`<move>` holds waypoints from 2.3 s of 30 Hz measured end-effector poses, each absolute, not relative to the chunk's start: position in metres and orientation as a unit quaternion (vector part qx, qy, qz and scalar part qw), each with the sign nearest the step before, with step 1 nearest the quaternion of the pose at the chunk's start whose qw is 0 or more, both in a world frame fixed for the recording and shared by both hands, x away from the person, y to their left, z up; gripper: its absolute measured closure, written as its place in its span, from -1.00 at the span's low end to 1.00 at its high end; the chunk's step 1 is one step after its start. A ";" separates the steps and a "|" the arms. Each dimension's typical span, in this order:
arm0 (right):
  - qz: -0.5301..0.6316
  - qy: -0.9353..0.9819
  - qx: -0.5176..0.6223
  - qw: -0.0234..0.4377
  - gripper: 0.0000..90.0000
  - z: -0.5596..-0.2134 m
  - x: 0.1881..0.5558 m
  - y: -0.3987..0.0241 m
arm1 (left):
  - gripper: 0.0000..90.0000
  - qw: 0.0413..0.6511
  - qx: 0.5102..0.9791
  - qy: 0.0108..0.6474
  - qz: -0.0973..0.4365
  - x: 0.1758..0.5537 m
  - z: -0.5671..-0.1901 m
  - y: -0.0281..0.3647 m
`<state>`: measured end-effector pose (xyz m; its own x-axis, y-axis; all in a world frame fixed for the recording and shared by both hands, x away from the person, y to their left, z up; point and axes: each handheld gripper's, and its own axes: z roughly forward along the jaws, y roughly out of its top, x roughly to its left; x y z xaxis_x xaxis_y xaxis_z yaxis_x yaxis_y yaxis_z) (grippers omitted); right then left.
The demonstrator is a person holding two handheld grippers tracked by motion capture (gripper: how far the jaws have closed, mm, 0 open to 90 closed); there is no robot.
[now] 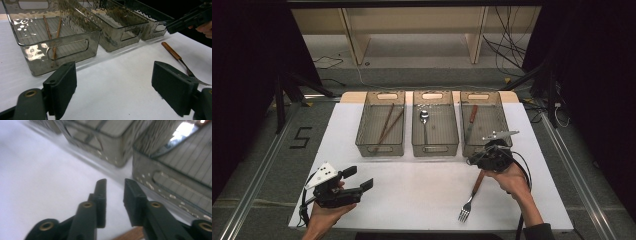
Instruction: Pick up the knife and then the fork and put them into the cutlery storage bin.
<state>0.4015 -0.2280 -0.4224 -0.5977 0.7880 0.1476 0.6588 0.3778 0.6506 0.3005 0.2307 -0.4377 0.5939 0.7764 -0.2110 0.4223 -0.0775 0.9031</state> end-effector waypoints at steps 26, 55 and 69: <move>0.261 0.851 0.447 0.088 1.00 -0.472 0.408 -0.229 | -0.56 0.532 0.719 0.416 0.165 0.300 -0.438 0.230; 0.237 0.839 0.483 0.085 1.00 -0.467 0.352 -0.289 | -0.56 0.530 0.720 0.416 0.166 0.300 -0.438 0.229; 0.229 0.848 0.469 0.090 0.89 -0.460 0.316 -0.300 | -0.56 0.528 0.722 0.414 0.167 0.300 -0.438 0.227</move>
